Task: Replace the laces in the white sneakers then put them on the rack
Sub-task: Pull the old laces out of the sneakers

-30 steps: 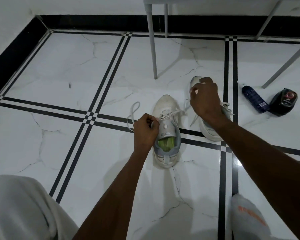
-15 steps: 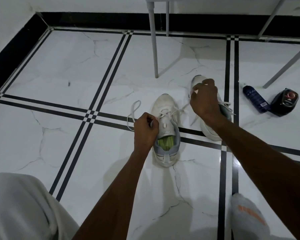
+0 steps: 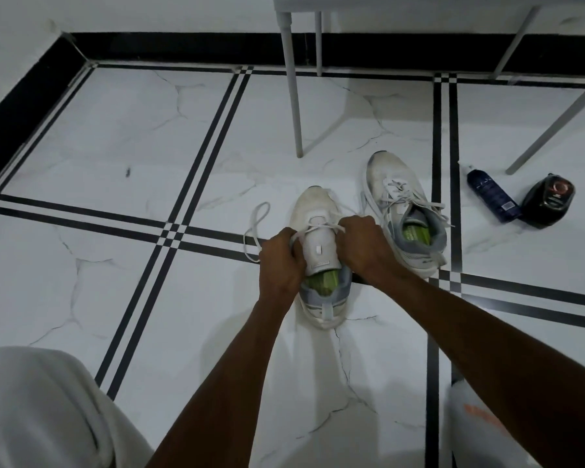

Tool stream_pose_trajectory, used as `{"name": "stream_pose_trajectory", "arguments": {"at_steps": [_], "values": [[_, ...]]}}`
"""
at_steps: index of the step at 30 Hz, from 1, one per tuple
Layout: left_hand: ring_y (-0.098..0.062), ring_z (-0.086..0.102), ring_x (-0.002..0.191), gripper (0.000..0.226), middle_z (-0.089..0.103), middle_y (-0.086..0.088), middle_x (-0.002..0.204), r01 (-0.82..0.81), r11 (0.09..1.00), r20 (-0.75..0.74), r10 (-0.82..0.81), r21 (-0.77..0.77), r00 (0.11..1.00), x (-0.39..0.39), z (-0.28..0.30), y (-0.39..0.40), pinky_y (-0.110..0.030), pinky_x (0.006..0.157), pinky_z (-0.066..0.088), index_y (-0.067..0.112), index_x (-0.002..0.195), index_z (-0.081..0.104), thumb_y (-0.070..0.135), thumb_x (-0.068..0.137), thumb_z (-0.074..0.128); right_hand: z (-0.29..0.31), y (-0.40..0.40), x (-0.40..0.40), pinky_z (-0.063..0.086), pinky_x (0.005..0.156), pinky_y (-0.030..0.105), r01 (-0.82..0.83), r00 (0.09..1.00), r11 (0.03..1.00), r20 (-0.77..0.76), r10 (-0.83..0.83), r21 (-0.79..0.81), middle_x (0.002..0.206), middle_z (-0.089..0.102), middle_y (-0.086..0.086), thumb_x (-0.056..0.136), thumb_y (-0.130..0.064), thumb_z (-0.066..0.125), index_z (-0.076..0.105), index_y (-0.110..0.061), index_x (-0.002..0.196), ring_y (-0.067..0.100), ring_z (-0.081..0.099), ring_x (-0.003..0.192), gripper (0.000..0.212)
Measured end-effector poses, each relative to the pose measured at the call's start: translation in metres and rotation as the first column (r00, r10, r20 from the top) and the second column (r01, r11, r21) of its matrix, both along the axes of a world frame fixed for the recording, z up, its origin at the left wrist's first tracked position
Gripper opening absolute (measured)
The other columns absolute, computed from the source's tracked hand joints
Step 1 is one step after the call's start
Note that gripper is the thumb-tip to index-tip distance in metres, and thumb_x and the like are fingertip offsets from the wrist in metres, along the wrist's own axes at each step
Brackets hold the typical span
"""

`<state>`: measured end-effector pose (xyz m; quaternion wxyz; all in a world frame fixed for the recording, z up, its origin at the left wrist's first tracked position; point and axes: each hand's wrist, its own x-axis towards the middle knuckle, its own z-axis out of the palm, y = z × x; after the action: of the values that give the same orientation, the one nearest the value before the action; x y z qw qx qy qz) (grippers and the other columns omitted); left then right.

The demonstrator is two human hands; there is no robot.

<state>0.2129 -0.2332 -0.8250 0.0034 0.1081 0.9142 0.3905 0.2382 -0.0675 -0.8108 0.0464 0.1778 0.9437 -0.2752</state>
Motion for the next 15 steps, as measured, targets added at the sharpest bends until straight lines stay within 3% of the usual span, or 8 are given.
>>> {"name": "stream_pose_trajectory", "arguments": {"at_steps": [3,5,7,9,11,13,15], "values": [[-0.025,0.067,0.085,0.012,0.072,-0.009,0.091,-0.164,0.983,0.094,0.156,0.082,0.983,-0.003,0.001,-0.003,-0.023,0.071,0.045,0.003,0.099,0.069,0.005,0.091,0.060,0.004,0.011,0.003,0.040,0.066,0.028,0.026,1.000,0.989,-0.007,-0.028,-0.148,0.088,0.071,0.019,0.093,-0.013,0.055,0.072,-0.004,0.082,0.036,0.066,0.086,0.022],[-0.029,0.066,0.091,0.018,0.069,-0.012,0.096,-0.224,0.968,0.144,0.207,0.116,0.968,-0.003,0.003,0.000,-0.024,0.075,0.044,0.001,0.106,0.064,0.001,0.089,0.060,0.012,0.013,0.003,0.053,0.070,0.036,0.027,0.999,0.974,0.031,-0.020,-0.223,0.081,0.073,0.019,0.089,-0.014,0.061,0.074,-0.004,0.078,0.035,0.068,0.082,0.019],[-0.025,0.059,0.099,0.030,0.062,-0.009,0.105,-0.175,0.981,0.117,0.165,0.087,0.979,-0.001,0.008,0.007,-0.028,0.078,0.044,0.006,0.117,0.055,0.000,0.088,0.060,0.020,0.013,-0.003,0.057,0.068,0.039,-0.001,0.997,0.979,0.073,0.017,-0.205,0.074,0.070,0.017,0.087,-0.019,0.063,0.071,-0.003,0.073,0.034,0.068,0.076,0.023],[-0.022,0.049,0.108,0.042,0.055,-0.004,0.118,-0.068,0.997,-0.024,0.067,-0.048,0.997,-0.001,0.014,0.014,-0.030,0.083,0.043,0.014,0.123,0.050,0.003,0.085,0.065,0.029,0.010,-0.007,0.046,0.056,0.027,-0.044,0.991,0.989,0.117,0.060,-0.138,0.063,0.061,0.010,0.087,-0.023,0.062,0.061,-0.007,0.060,0.028,0.061,0.069,0.031],[-0.024,0.047,0.110,0.036,0.058,-0.002,0.120,0.066,0.975,-0.153,-0.100,-0.211,0.983,-0.006,0.018,0.024,-0.036,0.086,0.044,0.018,0.119,0.057,0.013,0.084,0.067,0.033,0.007,-0.008,0.035,0.048,0.023,-0.071,0.989,0.992,0.124,0.083,-0.104,0.057,0.053,0.006,0.088,-0.024,0.060,0.053,-0.011,0.055,0.025,0.056,0.064,0.036],[-0.027,0.050,0.108,0.023,0.065,0.001,0.112,0.170,0.922,-0.172,-0.241,-0.348,0.955,-0.010,0.020,0.033,-0.041,0.087,0.040,0.020,0.106,0.066,0.026,0.086,0.057,0.035,0.008,-0.010,0.047,0.053,0.026,-0.066,0.987,0.988,0.137,0.086,-0.139,0.059,0.062,0.008,0.091,-0.028,0.057,0.062,-0.008,0.061,0.025,0.062,0.060,0.037],[-0.026,0.054,0.104,0.018,0.069,0.005,0.101,0.183,0.881,-0.147,-0.270,-0.435,0.951,-0.015,0.020,0.036,-0.042,0.086,0.032,0.023,0.097,0.071,0.027,0.089,0.055,0.037,0.011,-0.010,0.048,0.054,0.025,-0.061,0.985,0.982,0.146,0.087,-0.177,0.055,0.062,0.006,0.094,-0.027,0.055,0.063,-0.008,0.058,0.017,0.061,0.052,0.042]]}}
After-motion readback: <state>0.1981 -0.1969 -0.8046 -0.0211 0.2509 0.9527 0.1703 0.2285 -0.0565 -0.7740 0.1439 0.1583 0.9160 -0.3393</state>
